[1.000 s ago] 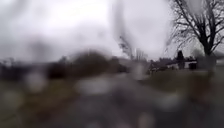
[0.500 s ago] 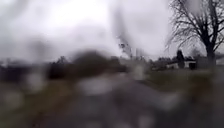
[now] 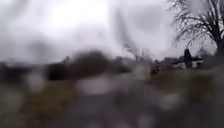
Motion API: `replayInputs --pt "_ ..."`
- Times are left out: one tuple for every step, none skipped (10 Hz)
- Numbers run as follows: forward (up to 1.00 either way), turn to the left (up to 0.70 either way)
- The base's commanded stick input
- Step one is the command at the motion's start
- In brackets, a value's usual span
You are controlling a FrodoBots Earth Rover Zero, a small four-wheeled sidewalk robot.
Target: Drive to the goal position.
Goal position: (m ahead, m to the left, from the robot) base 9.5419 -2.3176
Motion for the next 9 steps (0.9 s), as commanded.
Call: replayInputs --pt "0.85 0.00" --pt "0.85 0.00" --pt "0.85 0.00" --pt "0.85 0.00" --pt "0.85 0.00" --pt "0.85 0.00" --pt "0.85 0.00" --pt "0.85 0.00" --pt "0.85 0.00"
